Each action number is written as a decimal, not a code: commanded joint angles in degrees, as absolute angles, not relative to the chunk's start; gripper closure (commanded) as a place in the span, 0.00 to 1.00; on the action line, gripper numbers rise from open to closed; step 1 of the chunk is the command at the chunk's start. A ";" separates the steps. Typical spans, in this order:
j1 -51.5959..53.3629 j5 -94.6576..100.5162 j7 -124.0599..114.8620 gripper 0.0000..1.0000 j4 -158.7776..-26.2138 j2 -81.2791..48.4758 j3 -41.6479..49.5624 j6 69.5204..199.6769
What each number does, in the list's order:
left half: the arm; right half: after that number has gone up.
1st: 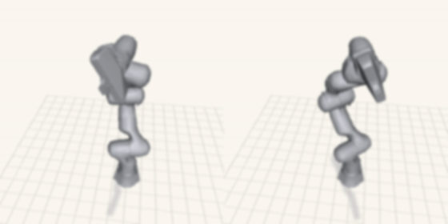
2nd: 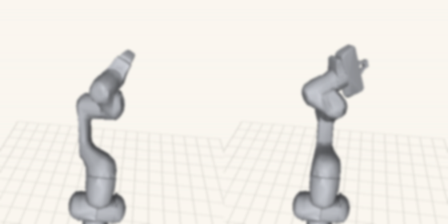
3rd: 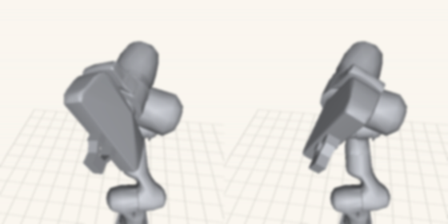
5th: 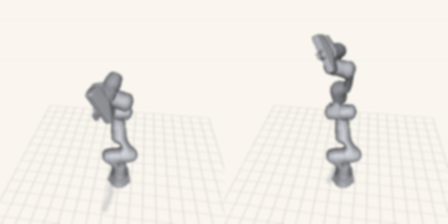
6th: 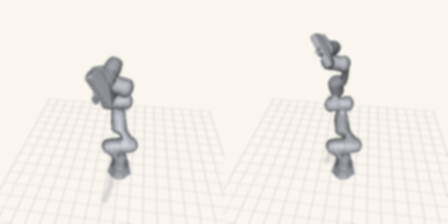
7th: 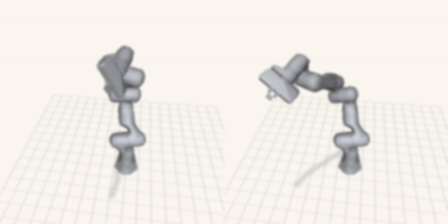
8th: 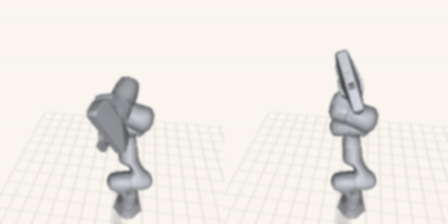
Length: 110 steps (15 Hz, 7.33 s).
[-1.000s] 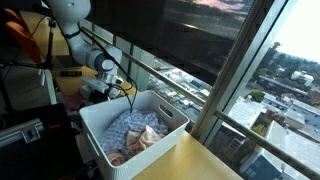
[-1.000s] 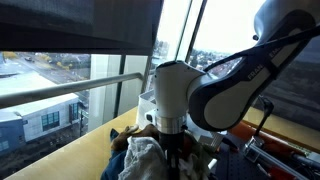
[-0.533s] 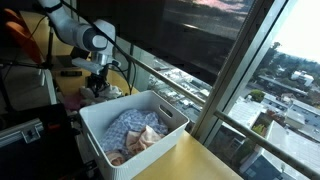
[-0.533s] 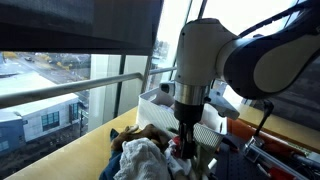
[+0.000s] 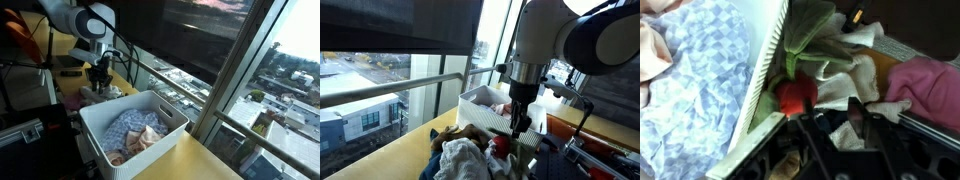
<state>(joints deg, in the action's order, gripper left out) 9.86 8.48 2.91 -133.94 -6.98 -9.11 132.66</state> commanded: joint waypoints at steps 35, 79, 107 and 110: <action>16.62 38.21 13.64 0.00 -137.21 -25.66 -8.19 138.96; 4.41 22.44 25.59 0.95 -117.99 8.92 -4.46 112.54; 1.96 15.25 25.74 0.00 -122.41 8.53 -1.39 114.37; 6.16 10.62 27.31 0.00 -126.37 9.77 -4.39 114.77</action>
